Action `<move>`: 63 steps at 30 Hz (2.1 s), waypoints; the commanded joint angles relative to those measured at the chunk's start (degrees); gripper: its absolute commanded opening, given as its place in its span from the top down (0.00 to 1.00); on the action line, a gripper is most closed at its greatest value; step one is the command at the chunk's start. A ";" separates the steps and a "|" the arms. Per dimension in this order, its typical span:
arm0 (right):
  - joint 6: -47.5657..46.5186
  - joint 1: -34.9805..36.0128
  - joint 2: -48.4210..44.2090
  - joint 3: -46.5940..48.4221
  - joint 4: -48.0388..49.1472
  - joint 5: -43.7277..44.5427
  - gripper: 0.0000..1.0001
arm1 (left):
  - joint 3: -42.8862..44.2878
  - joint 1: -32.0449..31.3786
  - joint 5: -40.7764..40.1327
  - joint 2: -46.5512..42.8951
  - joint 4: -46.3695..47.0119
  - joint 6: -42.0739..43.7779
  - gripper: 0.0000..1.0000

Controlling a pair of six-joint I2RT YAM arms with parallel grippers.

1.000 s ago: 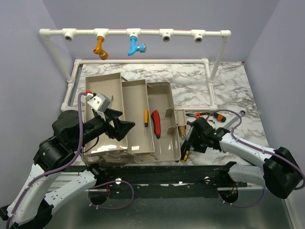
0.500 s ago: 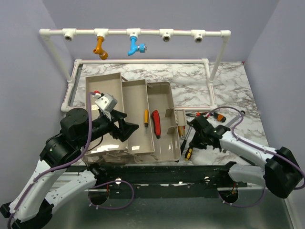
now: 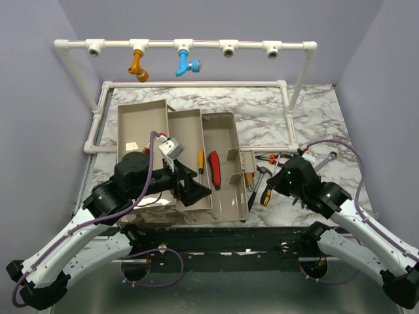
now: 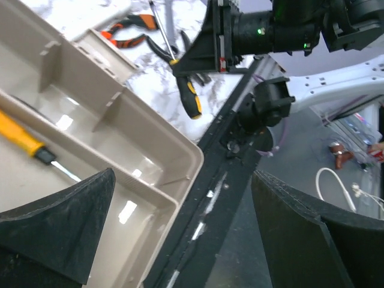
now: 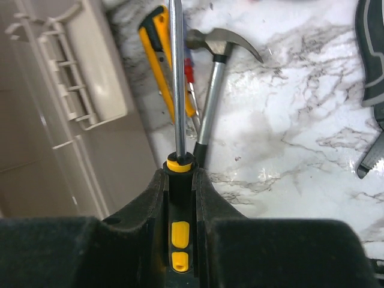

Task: Pack the tool kit

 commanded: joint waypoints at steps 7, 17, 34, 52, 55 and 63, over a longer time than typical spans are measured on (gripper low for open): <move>-11.49 0.32 -10.03 2.04 12.32 -10.87 0.99 | -5.08 -6.62 -1.69 1.27 11.47 -7.33 0.01; -13.70 0.32 -1.86 3.84 28.30 -28.52 0.99 | 0.00 -7.69 -8.25 1.43 6.89 -2.56 0.01; -17.32 2.06 24.72 17.53 22.54 -31.33 0.99 | 10.91 -7.60 -35.80 -7.10 -10.73 16.94 0.01; -8.41 9.00 37.81 15.87 27.00 -26.12 0.90 | 2.15 -7.63 -24.79 -10.95 -0.07 20.52 0.01; -7.77 9.11 37.22 15.76 26.98 -25.26 0.73 | 1.25 -7.67 -23.70 -12.24 0.82 20.62 0.01; -11.09 9.15 30.42 20.51 15.63 -15.21 0.51 | 0.39 -7.65 -22.75 -13.16 0.88 20.18 0.02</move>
